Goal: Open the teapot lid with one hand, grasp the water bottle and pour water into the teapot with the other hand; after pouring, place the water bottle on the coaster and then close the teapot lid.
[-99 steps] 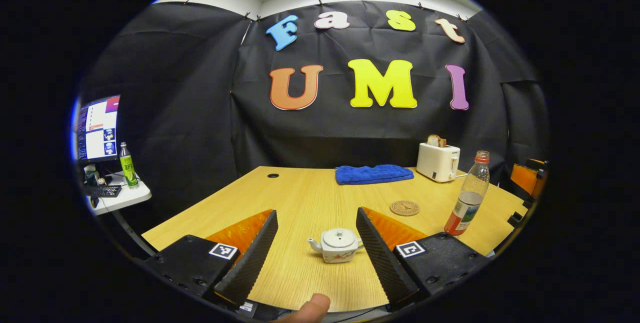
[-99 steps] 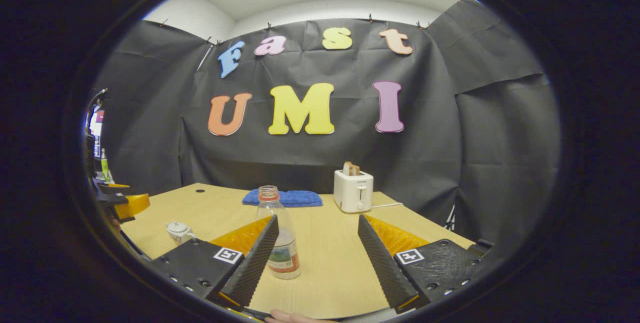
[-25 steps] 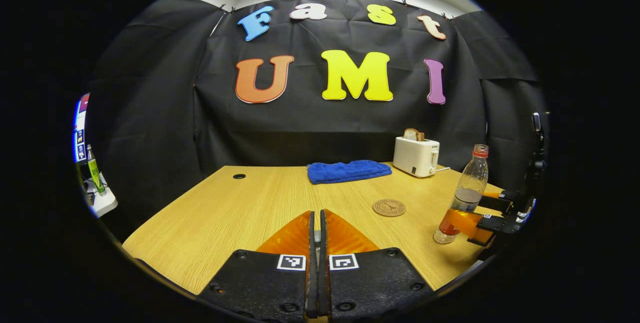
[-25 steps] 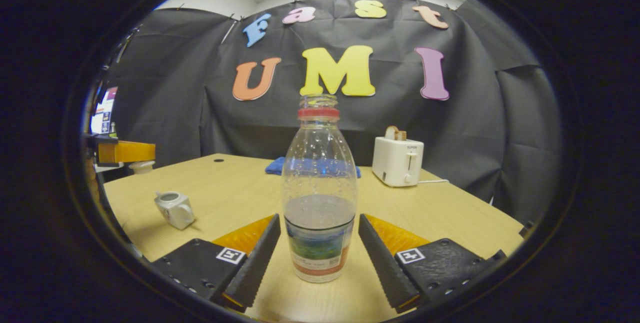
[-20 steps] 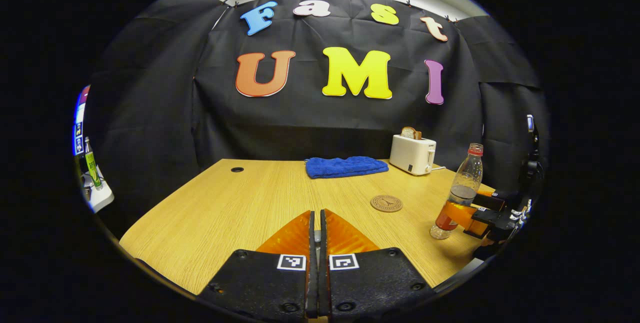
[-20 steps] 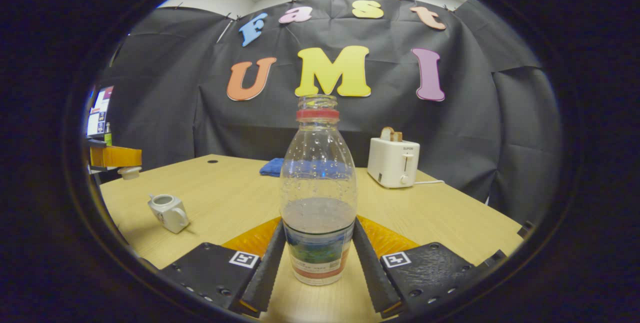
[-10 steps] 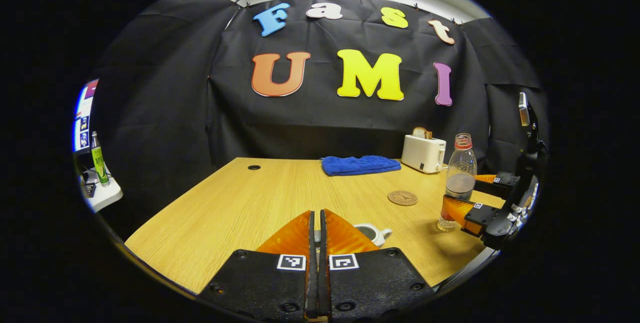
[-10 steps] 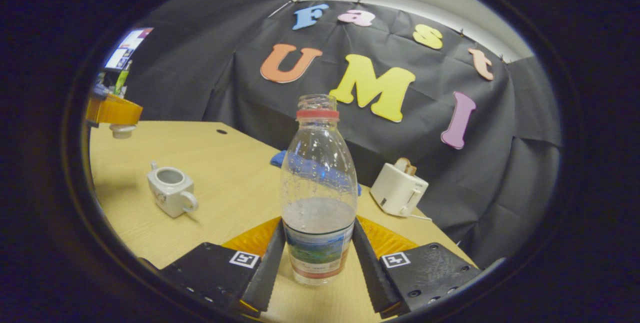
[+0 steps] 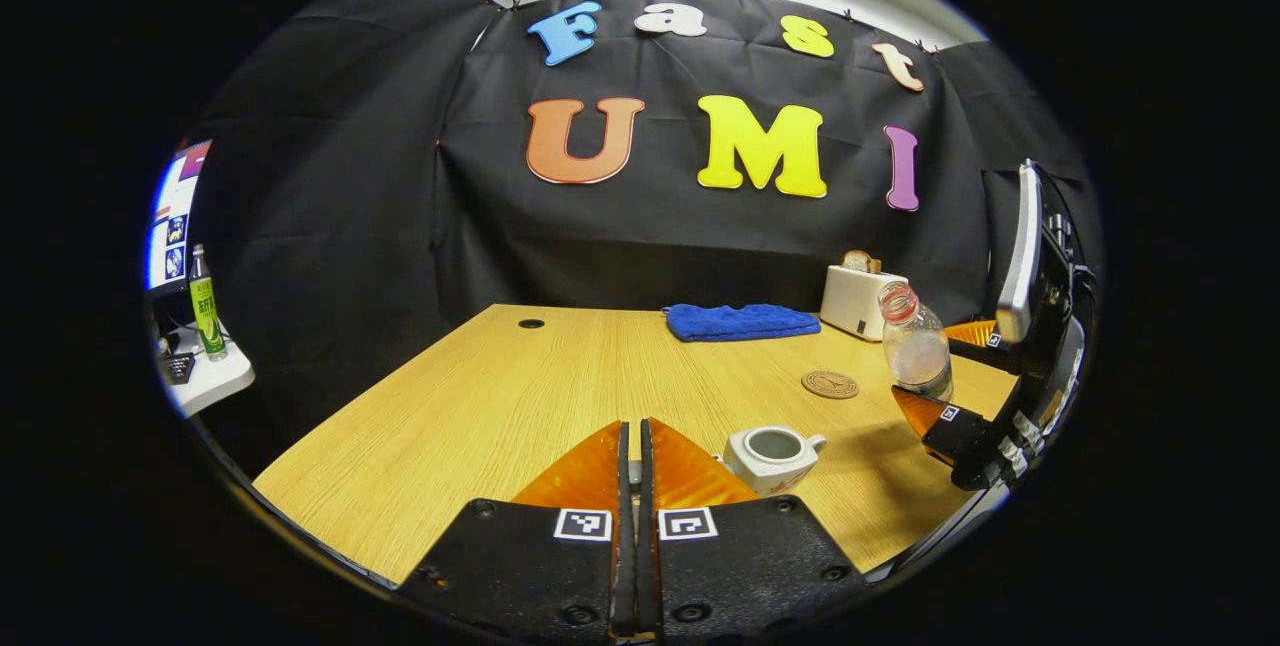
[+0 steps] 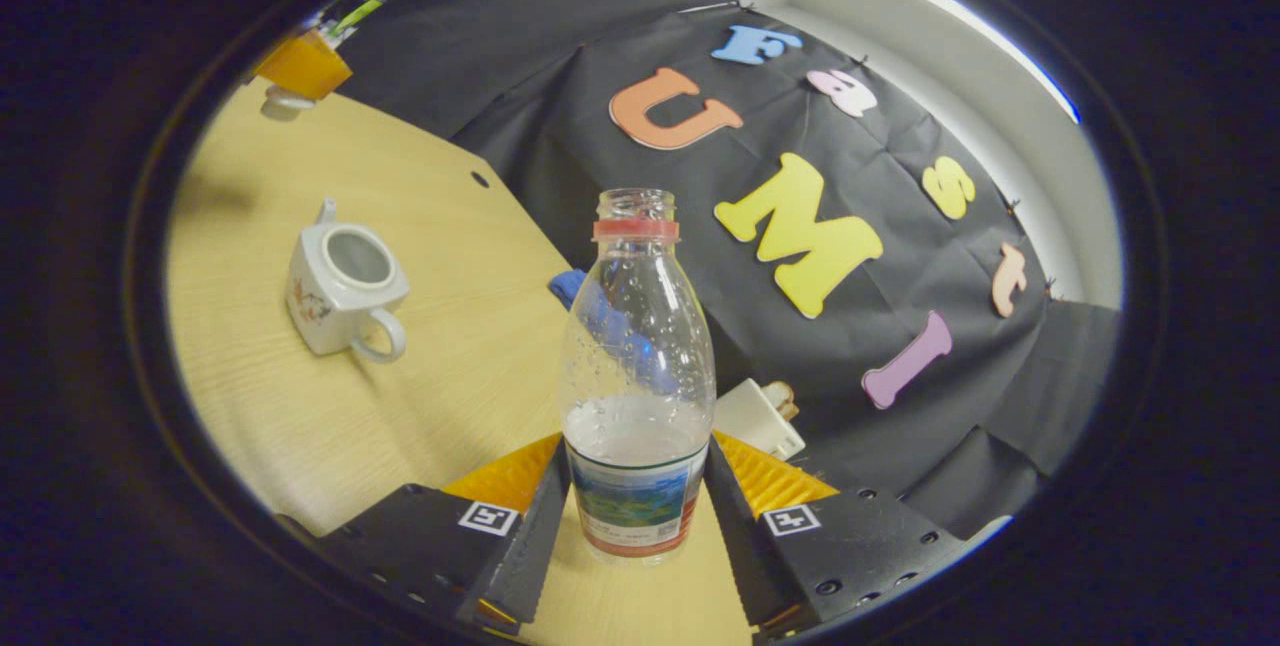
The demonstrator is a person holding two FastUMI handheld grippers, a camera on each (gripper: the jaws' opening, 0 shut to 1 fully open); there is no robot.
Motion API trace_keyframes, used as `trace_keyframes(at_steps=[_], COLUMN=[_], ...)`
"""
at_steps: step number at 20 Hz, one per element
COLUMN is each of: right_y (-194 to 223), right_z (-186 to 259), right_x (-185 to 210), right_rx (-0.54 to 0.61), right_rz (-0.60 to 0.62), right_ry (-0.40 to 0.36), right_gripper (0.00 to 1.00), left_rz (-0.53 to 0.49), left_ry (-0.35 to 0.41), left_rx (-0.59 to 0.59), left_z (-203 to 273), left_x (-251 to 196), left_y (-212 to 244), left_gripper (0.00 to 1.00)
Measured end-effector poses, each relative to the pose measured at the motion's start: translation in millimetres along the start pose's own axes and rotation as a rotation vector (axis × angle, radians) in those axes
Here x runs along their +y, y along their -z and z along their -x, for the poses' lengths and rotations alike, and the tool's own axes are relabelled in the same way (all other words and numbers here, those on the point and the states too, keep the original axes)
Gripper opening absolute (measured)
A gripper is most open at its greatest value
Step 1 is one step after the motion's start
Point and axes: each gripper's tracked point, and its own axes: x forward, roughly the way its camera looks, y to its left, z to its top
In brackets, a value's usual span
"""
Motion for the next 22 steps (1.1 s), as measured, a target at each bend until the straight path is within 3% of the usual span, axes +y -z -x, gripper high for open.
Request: trace_keyframes(at_steps=[10, 22], right_y=[-21.2, -47.4], right_z=[-1.6, -7.0], right_x=[-9.8, -1.7], right_rx=[-0.096, -0.196], right_rz=[0.509, 0.794], right_ry=[0.115, 0.130], right_gripper=[0.75, 0.75], left_rz=[-0.046, -0.041], left_ry=[-0.017, -0.021], left_rx=[-0.010, 0.012], left_z=[-1.7, -4.8], left_x=[9.2, 18.7], left_y=[4.9, 16.8], left_gripper=[0.03, 0.03])
